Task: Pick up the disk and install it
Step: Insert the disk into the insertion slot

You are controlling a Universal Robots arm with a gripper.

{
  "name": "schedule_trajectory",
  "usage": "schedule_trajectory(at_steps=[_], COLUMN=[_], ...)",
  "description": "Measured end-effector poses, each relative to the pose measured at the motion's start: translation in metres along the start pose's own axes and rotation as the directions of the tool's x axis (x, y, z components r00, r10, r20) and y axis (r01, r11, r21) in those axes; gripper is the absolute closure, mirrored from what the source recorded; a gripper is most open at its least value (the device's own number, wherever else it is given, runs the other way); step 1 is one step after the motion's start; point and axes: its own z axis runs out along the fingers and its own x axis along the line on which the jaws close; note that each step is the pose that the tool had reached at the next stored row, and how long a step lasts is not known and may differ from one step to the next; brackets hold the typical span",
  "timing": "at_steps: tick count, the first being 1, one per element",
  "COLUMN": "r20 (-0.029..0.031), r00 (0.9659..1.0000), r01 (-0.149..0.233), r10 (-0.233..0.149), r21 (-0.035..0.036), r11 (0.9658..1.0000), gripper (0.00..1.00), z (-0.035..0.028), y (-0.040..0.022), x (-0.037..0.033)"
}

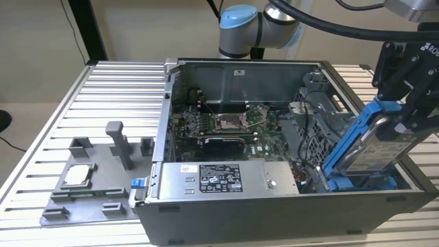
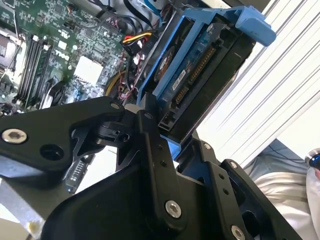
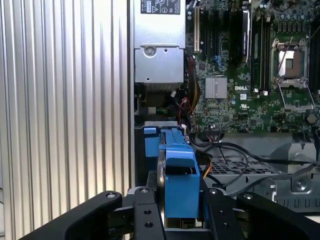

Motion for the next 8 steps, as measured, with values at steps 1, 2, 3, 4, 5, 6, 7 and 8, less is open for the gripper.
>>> schedule_trajectory(at_steps=[1,2,3,4,5,6,7,8], r20=[0.0000,-0.0001,0.0000,-0.0001,-0.0001,-0.0002,0.0000,0.0002], r00=[1.0000,1.0000,1.0000,1.0000,1.0000,1.0000,1.0000,1.0000], r01=[-0.001,-0.002,-0.003,-0.004,-0.005,-0.006,-0.007,-0.008], r10=[0.001,0.002,0.003,0.004,0.005,0.006,0.007,0.008], r21=[0.0001,0.0001,0.0001,0.0001,0.0002,0.0002,0.0002,0.0003], r11=[1.0000,1.0000,1.0000,1.0000,1.0000,1.0000,1.0000,1.0000], gripper=[1.00,1.00,1.00,1.00,1.00,1.00,1.00,1.00], z=[0.0008,0.0016,0.0026,0.0036,0.0047,0.0058,0.0070,0.0085], y=[0.0000,-0.0001,-0.0001,-0.0001,-0.0002,-0.0002,-0.0002,-0.0003], x=[-0.0001,-0.0001,-0.0002,-0.0002,-0.0003,-0.0003,-0.0003,-0.0002])
